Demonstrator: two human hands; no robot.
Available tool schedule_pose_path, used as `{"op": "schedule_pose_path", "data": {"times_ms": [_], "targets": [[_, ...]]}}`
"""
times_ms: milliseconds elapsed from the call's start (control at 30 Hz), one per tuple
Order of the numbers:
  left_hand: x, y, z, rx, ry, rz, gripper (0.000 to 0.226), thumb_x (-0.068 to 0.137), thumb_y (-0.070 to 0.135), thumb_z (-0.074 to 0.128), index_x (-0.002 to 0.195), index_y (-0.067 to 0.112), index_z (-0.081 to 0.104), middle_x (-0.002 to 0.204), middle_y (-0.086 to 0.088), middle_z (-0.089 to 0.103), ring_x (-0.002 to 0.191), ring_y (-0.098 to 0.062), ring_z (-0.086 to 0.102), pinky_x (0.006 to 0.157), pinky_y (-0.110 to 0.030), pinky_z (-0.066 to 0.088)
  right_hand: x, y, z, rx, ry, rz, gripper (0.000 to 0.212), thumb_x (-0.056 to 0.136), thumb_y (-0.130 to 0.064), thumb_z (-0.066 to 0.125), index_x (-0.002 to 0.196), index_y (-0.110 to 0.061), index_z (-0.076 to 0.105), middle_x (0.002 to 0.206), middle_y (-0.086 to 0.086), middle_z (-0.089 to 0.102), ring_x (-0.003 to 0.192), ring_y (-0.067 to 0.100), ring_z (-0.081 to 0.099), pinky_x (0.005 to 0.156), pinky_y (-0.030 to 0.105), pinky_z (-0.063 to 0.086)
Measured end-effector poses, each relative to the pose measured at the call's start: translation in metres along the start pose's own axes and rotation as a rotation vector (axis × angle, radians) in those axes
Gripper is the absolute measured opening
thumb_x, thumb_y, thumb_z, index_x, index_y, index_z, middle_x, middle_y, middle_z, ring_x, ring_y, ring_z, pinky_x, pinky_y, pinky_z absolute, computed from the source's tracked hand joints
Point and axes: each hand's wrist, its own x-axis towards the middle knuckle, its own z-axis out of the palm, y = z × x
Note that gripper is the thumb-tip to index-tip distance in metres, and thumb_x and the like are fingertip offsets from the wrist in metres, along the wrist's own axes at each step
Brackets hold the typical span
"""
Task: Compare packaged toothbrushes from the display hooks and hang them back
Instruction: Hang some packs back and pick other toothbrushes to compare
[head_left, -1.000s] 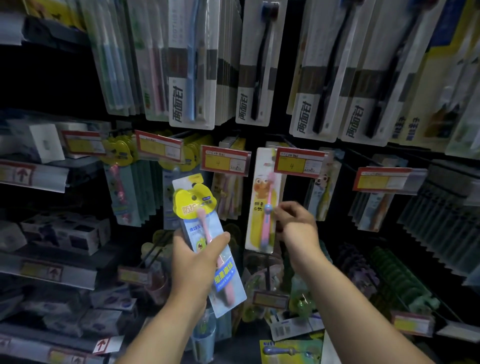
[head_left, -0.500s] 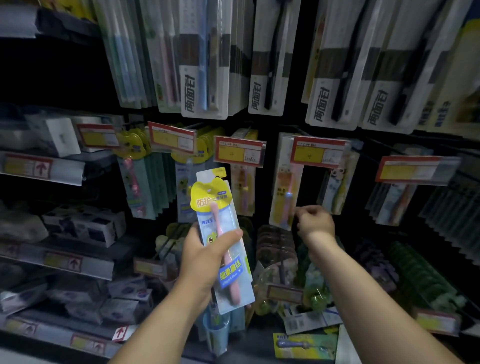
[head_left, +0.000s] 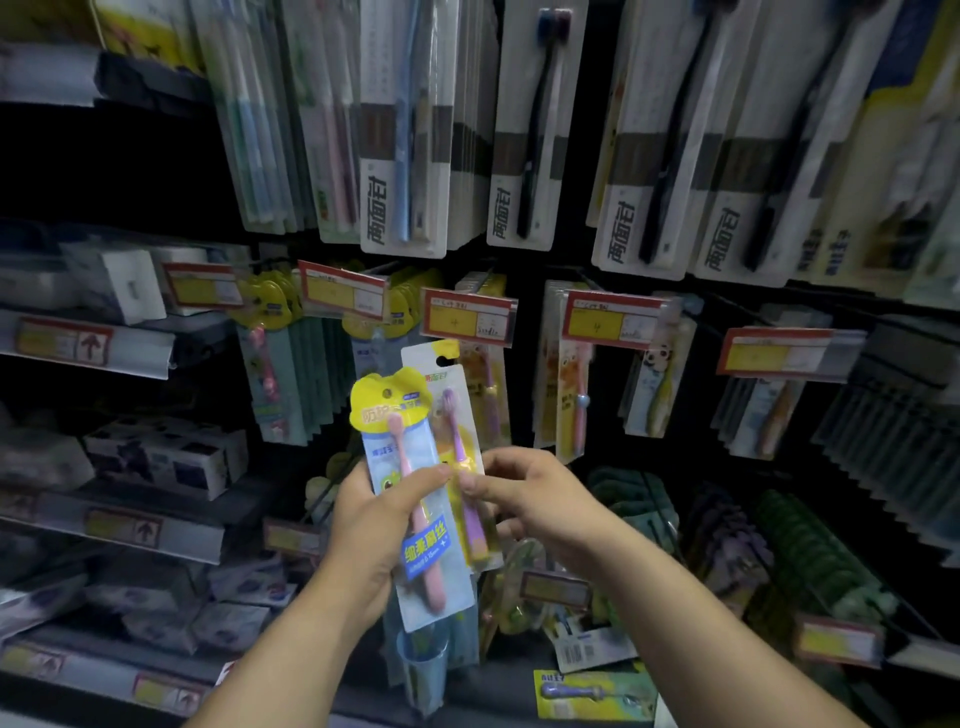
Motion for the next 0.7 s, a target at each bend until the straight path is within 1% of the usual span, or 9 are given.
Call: {"op": "schedule_pose_path", "data": {"times_ms": [33,100,167,233,300,367,500,600,700], "targets": [[0.001,-0.001,-0.001,0.007,0.011,-0.002,0.028,0.083,0.007,0.080,0.110,0.008,0.071,0.098,-0.028,0.075,0.088,-0.049,0.074,0.081,-0.063,0.061,0.001,0.002,-0.001,-0.019,0.000,-0.006,0.021,0.095,-0.022,0.073,0.100,-0.001,0.069,0.089,0.009,0.060,0.068,0.011,0.058,0.051,0.020,0.048],[0.003,-0.003,-0.002,0.026,0.032,0.006,0.029,0.081,0.010,0.082,0.108,0.009,0.071,0.097,-0.026,0.076,0.090,-0.049,0.074,0.084,-0.065,0.059,0.002,0.003,0.001,-0.085,0.027,-0.021,0.025,0.097,-0.023,0.071,0.103,0.001,0.069,0.090,0.007,0.065,0.070,0.009,0.060,0.054,0.019,0.048],[0.003,-0.004,-0.002,0.047,0.066,0.023,0.036,0.073,0.019,0.087,0.104,0.012,0.071,0.091,-0.025,0.075,0.084,-0.044,0.075,0.084,-0.067,0.059,0.006,0.004,0.003,-0.128,0.092,-0.065,0.019,0.099,-0.019,0.068,0.103,-0.001,0.068,0.083,0.005,0.068,0.062,0.002,0.058,0.055,0.016,0.045],[0.005,-0.005,-0.003,0.051,0.104,0.032,0.035,0.070,0.022,0.085,0.100,0.013,0.070,0.086,-0.029,0.071,0.077,-0.039,0.074,0.081,-0.068,0.059,0.013,0.005,0.004,-0.128,0.152,-0.110,0.015,0.100,-0.018,0.066,0.105,-0.003,0.067,0.086,0.010,0.072,0.071,0.008,0.063,0.064,0.024,0.051],[0.010,-0.007,-0.007,0.020,0.128,0.021,0.027,0.079,0.012,0.083,0.101,0.009,0.069,0.080,-0.022,0.073,0.074,-0.036,0.075,0.078,-0.065,0.061,0.021,0.005,0.002,-0.165,0.215,-0.140,0.014,0.101,-0.019,0.064,0.106,-0.006,0.066,0.091,0.012,0.073,0.081,0.015,0.065,0.073,0.034,0.054],[0.012,-0.007,-0.011,0.004,0.124,0.004,0.023,0.085,0.005,0.079,0.105,0.005,0.068,0.077,-0.015,0.075,0.073,-0.033,0.075,0.077,-0.062,0.062,0.032,0.005,0.001,-0.185,0.276,-0.178,0.010,0.101,-0.019,0.064,0.103,-0.010,0.066,0.093,0.013,0.074,0.080,0.015,0.065,0.076,0.035,0.055],[0.012,-0.003,-0.014,0.049,0.087,-0.013,0.023,0.085,0.007,0.080,0.106,0.007,0.070,0.086,-0.020,0.077,0.082,-0.035,0.077,0.079,-0.056,0.063,0.054,0.004,0.000,-0.117,0.410,-0.212,0.006,0.103,-0.019,0.061,0.098,-0.017,0.065,0.087,0.004,0.072,0.073,0.013,0.064,0.068,0.032,0.053],[0.013,-0.001,-0.016,0.059,0.082,-0.015,0.024,0.082,0.010,0.083,0.102,0.008,0.072,0.085,-0.023,0.074,0.073,-0.031,0.073,0.074,-0.050,0.062,0.070,0.003,-0.001,-0.109,0.522,-0.229,0.011,0.104,-0.022,0.060,0.093,-0.021,0.063,0.083,0.000,0.068,0.074,0.015,0.061,0.066,0.029,0.047],[0.012,0.002,-0.019,0.054,0.073,-0.023,0.023,0.082,0.009,0.082,0.103,0.007,0.072,0.083,-0.014,0.076,0.068,-0.025,0.072,0.066,-0.040,0.060,0.081,0.009,-0.001,-0.125,0.552,-0.210,0.010,0.105,-0.027,0.058,0.096,-0.023,0.062,0.083,-0.004,0.066,0.076,0.016,0.060,0.068,0.030,0.047]]}}
